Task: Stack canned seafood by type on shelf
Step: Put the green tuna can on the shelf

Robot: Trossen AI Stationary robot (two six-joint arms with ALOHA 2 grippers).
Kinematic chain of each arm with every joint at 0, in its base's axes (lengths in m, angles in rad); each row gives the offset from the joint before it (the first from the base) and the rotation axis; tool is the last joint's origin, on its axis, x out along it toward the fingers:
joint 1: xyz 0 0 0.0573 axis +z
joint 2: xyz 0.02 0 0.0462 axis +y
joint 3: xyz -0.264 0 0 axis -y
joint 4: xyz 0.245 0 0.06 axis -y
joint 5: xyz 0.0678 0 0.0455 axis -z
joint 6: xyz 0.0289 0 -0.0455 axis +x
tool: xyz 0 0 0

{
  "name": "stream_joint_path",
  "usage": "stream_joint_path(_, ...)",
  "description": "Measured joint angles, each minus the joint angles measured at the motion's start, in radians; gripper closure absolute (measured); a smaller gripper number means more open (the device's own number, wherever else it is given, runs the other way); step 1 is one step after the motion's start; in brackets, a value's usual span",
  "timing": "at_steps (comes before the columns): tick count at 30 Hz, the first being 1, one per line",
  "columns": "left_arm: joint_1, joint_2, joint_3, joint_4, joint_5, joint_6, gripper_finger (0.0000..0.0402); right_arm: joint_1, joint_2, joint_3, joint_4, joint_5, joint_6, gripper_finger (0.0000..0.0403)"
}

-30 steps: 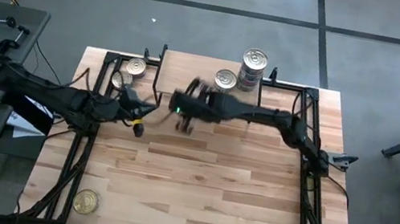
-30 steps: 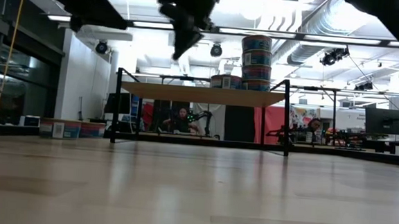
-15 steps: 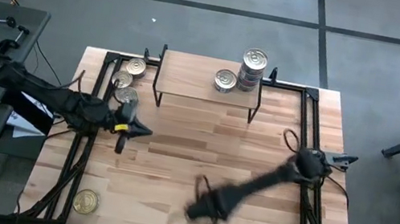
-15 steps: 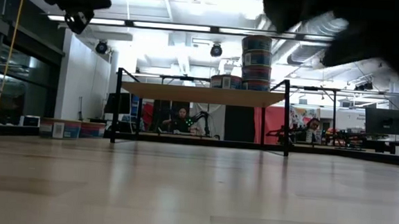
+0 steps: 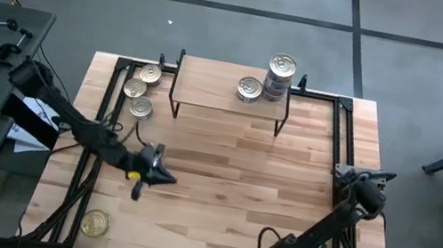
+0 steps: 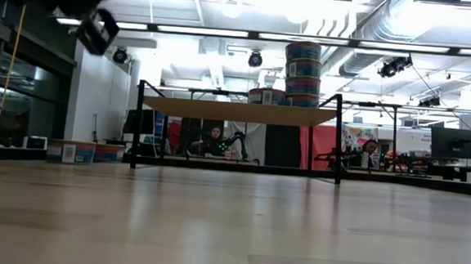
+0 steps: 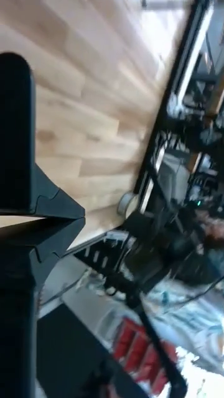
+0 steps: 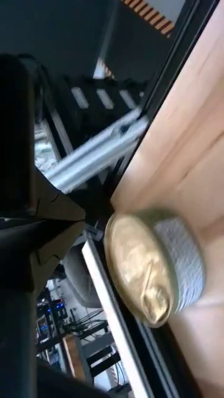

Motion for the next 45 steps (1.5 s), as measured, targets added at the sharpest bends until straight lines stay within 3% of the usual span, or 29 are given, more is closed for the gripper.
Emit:
stream_joint_path(8, -0.091, 0.262, 0.224, -0.038, -0.027, 0.093, 0.0402, 0.061, -0.016, -0.183, 0.064, -0.085, -0.055, 0.0403)
stream_joint_path(13, -0.139, 0.365, 0.340, -0.131, -0.097, 0.118, 0.0401, 0.072, -0.015, -0.236, 0.205, -0.019, 0.052, 0.0403)
stream_joint_path(17, -0.174, 0.375, 0.380, -0.228, -0.163, 0.109, 0.0401, 0.054, -0.019, -0.247, 0.258, 0.037, 0.186, 0.0403)
stream_joint_path(20, -0.199, 0.336, 0.379, -0.297, -0.250, 0.081, 0.0402, 0.009, -0.023, -0.209, 0.272, 0.153, 0.242, 0.0403)
stream_joint_path(24, -0.222, 0.275, 0.379, -0.417, -0.370, 0.064, 0.0402, -0.079, -0.025, -0.120, 0.301, 0.419, 0.232, 0.0403)
stream_joint_path(28, -0.221, 0.235, 0.380, -0.524, -0.429, 0.055, 0.0402, -0.183, -0.019, -0.044, 0.372, 0.730, 0.204, 0.0403)
stream_joint_path(32, -0.207, 0.229, 0.379, -0.598, -0.447, 0.052, 0.0401, -0.306, -0.008, -0.006, 0.572, 0.981, 0.089, 0.0403)
stream_joint_path(35, -0.188, 0.229, 0.379, -0.649, -0.436, 0.019, 0.0401, -0.379, -0.003, 0.068, 0.673, 1.050, -0.108, 0.0403)
stream_joint_path(39, -0.141, 0.229, 0.371, -0.711, -0.343, -0.006, 0.0401, -0.417, -0.012, 0.196, 0.586, 1.036, -0.304, 0.0403)
stream_joint_path(45, -0.034, 0.229, 0.268, -0.686, -0.207, 0.110, 0.0402, -0.405, -0.013, 0.238, 0.408, 0.985, -0.353, 0.0403)
